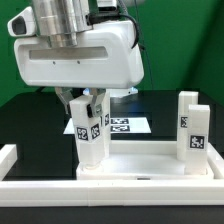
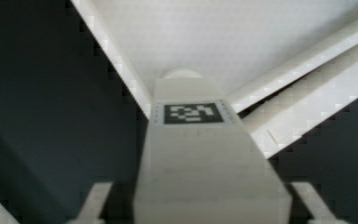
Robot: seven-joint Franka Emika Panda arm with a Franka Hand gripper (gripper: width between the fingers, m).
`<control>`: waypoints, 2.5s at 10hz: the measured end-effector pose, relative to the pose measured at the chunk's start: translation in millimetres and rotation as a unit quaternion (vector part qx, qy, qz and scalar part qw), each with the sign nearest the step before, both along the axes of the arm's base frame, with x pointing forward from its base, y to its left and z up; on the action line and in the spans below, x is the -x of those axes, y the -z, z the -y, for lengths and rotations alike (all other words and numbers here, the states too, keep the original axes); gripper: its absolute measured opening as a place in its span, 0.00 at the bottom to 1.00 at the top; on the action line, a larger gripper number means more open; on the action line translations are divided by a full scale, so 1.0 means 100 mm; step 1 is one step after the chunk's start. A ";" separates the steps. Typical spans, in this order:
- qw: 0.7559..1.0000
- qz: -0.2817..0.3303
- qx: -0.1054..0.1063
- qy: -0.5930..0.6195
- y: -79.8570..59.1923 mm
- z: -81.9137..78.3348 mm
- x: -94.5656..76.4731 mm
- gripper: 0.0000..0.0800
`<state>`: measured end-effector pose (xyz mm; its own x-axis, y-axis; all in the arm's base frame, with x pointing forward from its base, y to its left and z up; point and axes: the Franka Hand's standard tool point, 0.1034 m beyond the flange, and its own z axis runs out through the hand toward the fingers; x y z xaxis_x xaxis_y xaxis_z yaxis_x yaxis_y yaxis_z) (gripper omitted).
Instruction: Assemble desk
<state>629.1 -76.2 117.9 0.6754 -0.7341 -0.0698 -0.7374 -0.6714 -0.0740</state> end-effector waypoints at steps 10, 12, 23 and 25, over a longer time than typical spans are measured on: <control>0.913 0.001 -0.031 0.407 0.01 -0.09 -0.04 0.67; 0.978 -0.003 0.022 0.207 -0.02 -0.14 -0.04 0.78; 0.998 0.025 0.021 -0.046 0.05 -0.03 0.04 0.80; 1.000 0.021 0.020 0.006 0.05 -0.03 0.04 0.37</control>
Offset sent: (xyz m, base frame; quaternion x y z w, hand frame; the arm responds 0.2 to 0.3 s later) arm 0.0010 0.0321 -0.0028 0.0596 -0.0721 0.4280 0.8989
